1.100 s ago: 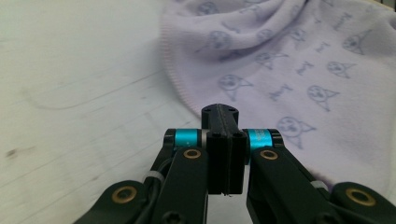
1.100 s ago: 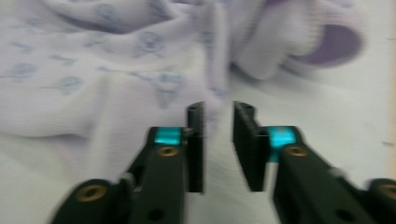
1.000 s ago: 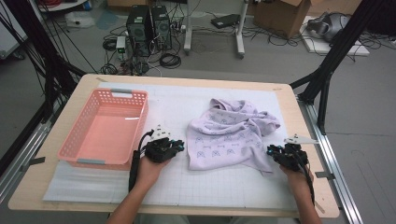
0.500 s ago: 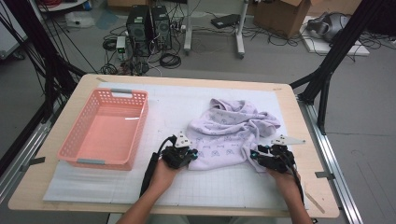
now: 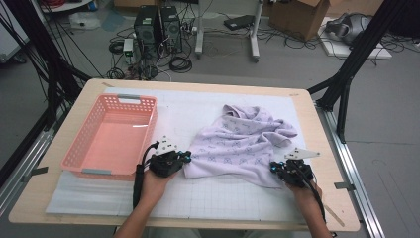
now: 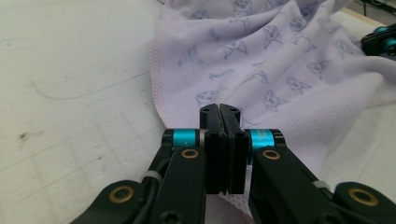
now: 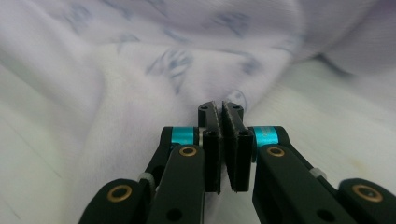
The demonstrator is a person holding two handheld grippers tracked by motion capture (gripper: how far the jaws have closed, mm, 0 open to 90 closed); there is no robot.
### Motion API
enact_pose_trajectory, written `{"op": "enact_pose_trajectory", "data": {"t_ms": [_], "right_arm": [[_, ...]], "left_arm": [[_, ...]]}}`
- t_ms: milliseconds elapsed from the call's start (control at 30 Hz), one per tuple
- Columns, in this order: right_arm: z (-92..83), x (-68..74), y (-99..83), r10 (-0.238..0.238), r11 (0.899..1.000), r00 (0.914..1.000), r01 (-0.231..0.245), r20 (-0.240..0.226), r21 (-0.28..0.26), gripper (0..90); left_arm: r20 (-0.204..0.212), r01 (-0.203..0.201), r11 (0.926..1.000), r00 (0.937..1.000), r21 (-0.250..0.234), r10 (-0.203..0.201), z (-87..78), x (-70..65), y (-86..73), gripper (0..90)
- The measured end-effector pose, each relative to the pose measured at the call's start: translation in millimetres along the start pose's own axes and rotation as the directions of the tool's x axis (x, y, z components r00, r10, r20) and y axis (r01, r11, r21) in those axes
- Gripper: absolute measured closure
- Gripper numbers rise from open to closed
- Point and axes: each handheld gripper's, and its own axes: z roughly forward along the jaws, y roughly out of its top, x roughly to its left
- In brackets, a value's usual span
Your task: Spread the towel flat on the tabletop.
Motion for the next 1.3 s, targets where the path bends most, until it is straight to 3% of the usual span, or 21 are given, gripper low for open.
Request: {"op": "enact_pose_trajectory", "data": {"t_ms": [167, 233, 300, 367, 433, 500, 567, 633, 667, 700, 733, 767, 800, 867, 933, 1000, 1033, 1100, 1133, 1200, 1300], "right_arm": [[-21.8, -2.9, -8.7, -0.041, 0.998, 0.9969, 0.038, 0.067, 0.053, 86.5], [-28.3, -3.0, -12.1, -0.028, 0.995, 0.9990, 0.025, 0.035, 0.094, 84.4], [-38.3, -4.6, -15.8, 0.001, 0.999, 0.9998, 0.000, -0.019, 0.032, 75.5], [-46.5, -11.8, -16.9, 0.054, 0.997, 0.9976, -0.057, -0.042, -0.057, 68.0], [-49.6, -17.5, -14.3, 0.088, 0.989, 0.9955, -0.092, -0.034, -0.115, 61.8], [-42.9, -20.2, -11.4, 0.097, 0.987, 0.9950, -0.100, -0.025, -0.128, 56.0], [-29.4, -20.4, -8.4, 0.091, 0.991, 0.9958, -0.092, -0.014, -0.100, 52.2], [-15.9, -18.2, -3.9, 0.068, 0.993, 0.9975, -0.070, -0.017, -0.090, 50.9], [-9.6, -16.6, -1.4, 0.054, 0.994, 0.9983, -0.056, -0.021, -0.096, 51.6], [-3.0, -14.9, 1.7, 0.041, 0.995, 0.9987, -0.044, -0.030, -0.088, 56.6], [3.4, -13.1, 5.1, 0.020, 0.997, 0.9990, -0.023, -0.040, -0.074, 70.7], [8.6, -11.6, 8.1, -0.007, 0.998, 0.9994, 0.005, -0.035, -0.061, 82.6], [12.8, -12.1, 11.5, -0.026, 0.998, 0.9996, 0.026, -0.009, -0.061, 84.6], [17.0, -18.3, 18.2, 0.014, 0.997, 0.9996, -0.012, 0.025, -0.078, 85.7], [18.9, -24.8, 23.6, 0.040, 0.993, 0.9980, -0.035, 0.048, -0.109, 85.9], [19.6, -29.6, 27.5, 0.068, 0.989, 0.9968, -0.062, 0.041, -0.132, 85.6], [19.6, -30.2, 28.9, 0.073, 0.989, 0.9968, -0.068, 0.033, -0.133, 85.2], [18.3, -28.4, 29.1, 0.058, 0.990, 0.9976, -0.053, 0.038, -0.129, 85.1], [17.4, -28.1, 28.4, 0.057, 0.991, 0.9978, -0.052, 0.035, -0.127, 85.1], [15.7, -27.1, 26.7, 0.055, 0.991, 0.9979, -0.051, 0.033, -0.126, 85.0], [14.5, -26.2, 25.5, 0.051, 0.991, 0.9982, -0.046, 0.034, -0.123, 85.1]], "left_arm": [[0.051, -0.022, 0.9991, 0.9985, 0.036, 0.020, 4.4, -10.5, -3.0, 88.5], [0.068, -0.028, 0.9989, 0.9974, 0.039, 0.025, 5.7, -15.3, -3.2, 88.4], [0.101, -0.024, 0.9993, 0.9947, 0.028, 0.021, 7.0, -15.4, -2.4, 87.1], [0.086, 0.000, 0.9995, 0.9963, 0.032, -0.002, 13.0, -13.0, -1.1, 70.3], [0.072, 0.016, 0.9980, 0.9972, 0.061, -0.020, 21.2, -11.2, 0.2, 50.5], [0.074, 0.002, 0.9953, 0.9972, 0.097, -0.009, 29.8, -12.1, 0.2, 47.8], [0.063, -0.008, 0.9910, 0.9980, 0.133, 0.000, 36.4, -13.0, -0.1, 51.8], [0.060, 0.004, 0.9939, 0.9981, 0.110, -0.011, 35.5, -11.8, 1.0, 67.1], [0.049, -0.010, 0.9958, 0.9988, 0.091, 0.006, 34.5, -11.5, 1.4, 79.5], [0.029, -0.022, 0.9971, 0.9994, 0.072, 0.020, 33.6, -10.3, 2.3, 84.3], [0.023, -0.020, 0.9976, 0.9996, 0.066, 0.019, 33.1, -7.9, 4.1, 89.0], [0.019, -0.015, 0.9978, 0.9997, 0.065, 0.014, 33.3, -5.1, 7.7, 89.0], [0.005, -0.013, 0.9988, 0.9999, 0.047, 0.013, 33.1, -3.1, 11.7, 89.4], [-0.029, -0.016, 0.9996, 0.9994, 0.024, 0.017, 33.9, 1.4, 20.7, 89.6], [-0.041, -0.013, 0.9991, 0.9990, 0.039, 0.015, 39.0, 5.0, 27.9, 89.7], [-0.011, 0.008, 0.9975, 0.9999, 0.071, -0.007, 42.9, 5.4, 30.3, 89.6], [-0.007, 0.019, 0.9964, 0.9998, 0.082, -0.018, 44.1, 4.3, 29.9, 85.4], [-0.007, 0.030, 0.9892, 0.9995, 0.143, -0.030, 47.2, 2.4, 27.3, 57.6], [-0.010, 0.015, 0.9861, 0.9999, 0.166, -0.014, 48.4, 1.4, 26.0, 51.7], [-0.015, 0.010, 0.9794, 0.9999, 0.202, -0.007, 51.1, -0.7, 24.5, 43.6], [-0.022, -0.027, 0.9720, 0.9992, 0.233, 0.033, 56.4, -6.1, 22.7, 43.2]]}}
